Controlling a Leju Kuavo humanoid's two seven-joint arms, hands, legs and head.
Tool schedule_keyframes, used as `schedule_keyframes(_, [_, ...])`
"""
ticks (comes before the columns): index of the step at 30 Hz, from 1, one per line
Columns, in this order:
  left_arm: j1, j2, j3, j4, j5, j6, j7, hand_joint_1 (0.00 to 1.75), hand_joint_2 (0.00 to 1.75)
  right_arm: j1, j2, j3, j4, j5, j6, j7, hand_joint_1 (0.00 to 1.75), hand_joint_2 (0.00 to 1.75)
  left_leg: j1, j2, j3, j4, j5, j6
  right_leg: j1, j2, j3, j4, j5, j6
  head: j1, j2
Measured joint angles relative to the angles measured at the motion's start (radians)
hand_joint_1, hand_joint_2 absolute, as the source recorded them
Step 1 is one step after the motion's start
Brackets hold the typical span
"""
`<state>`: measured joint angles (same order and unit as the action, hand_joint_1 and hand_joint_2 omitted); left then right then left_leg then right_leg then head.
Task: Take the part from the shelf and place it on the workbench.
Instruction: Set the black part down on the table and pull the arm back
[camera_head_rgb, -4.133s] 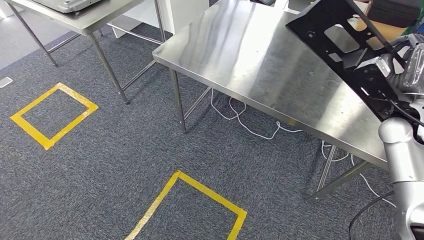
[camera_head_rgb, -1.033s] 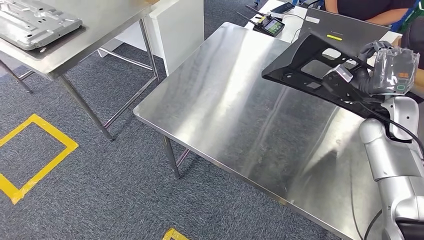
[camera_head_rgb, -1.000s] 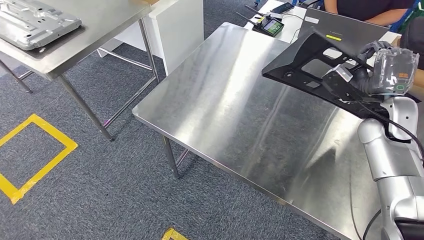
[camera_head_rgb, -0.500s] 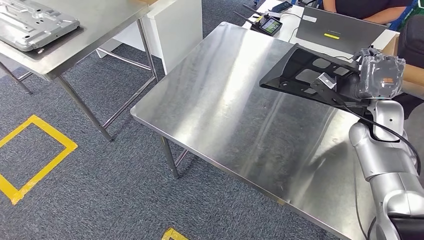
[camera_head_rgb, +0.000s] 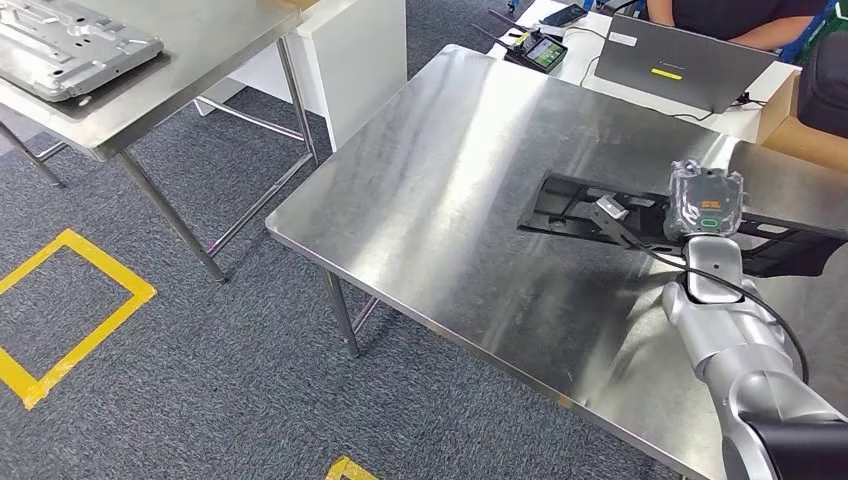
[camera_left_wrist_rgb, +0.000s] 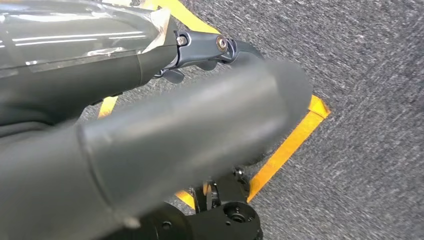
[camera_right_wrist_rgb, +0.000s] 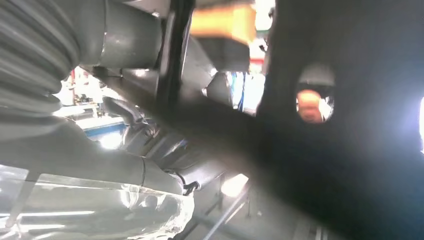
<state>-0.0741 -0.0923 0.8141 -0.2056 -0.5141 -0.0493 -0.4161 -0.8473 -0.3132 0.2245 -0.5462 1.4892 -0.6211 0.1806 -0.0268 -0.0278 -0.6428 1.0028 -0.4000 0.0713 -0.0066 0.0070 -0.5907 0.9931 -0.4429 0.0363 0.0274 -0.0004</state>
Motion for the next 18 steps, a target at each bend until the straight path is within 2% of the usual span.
schedule_keyframes(1, [-0.001,0.0,0.0,0.0,-0.001,0.002,0.006,0.0,1.75,0.0,0.007,0.003,0.019,0.011,0.009,0.01,0.0,0.0,0.0,0.0,0.0,0.0,0.0,0.0,0.0,0.0,0.0,0.0,0.0,0.0,0.0,0.0])
schedule_keyframes(5, [-0.008,0.0,0.0,0.0,-0.011,0.011,0.037,0.0,0.0,-0.016,0.032,0.006,0.069,0.038,0.054,0.038,0.0,0.0,-0.001,0.002,0.002,0.0,-0.001,0.0,0.0,0.002,0.001,0.0,0.0,0.0,0.0,0.0])
schedule_keyframes(11, [-0.013,0.0,0.0,0.0,-0.026,0.007,0.091,0.0,0.0,-0.036,0.044,0.0,0.108,0.019,0.081,0.037,0.0,0.0,-0.001,0.011,0.011,0.0,-0.006,-0.003,0.0,0.012,0.006,-0.001,0.0,-0.001,0.0,0.0])
schedule_keyframes(18, [-0.014,0.0,0.0,0.0,-0.032,-0.002,0.098,0.0,0.0,-0.008,0.044,-0.019,0.127,0.0,0.099,0.028,0.0,0.0,-0.001,0.019,0.017,0.0,-0.007,-0.003,-0.001,0.02,0.01,-0.001,0.002,-0.005,0.0,0.0])
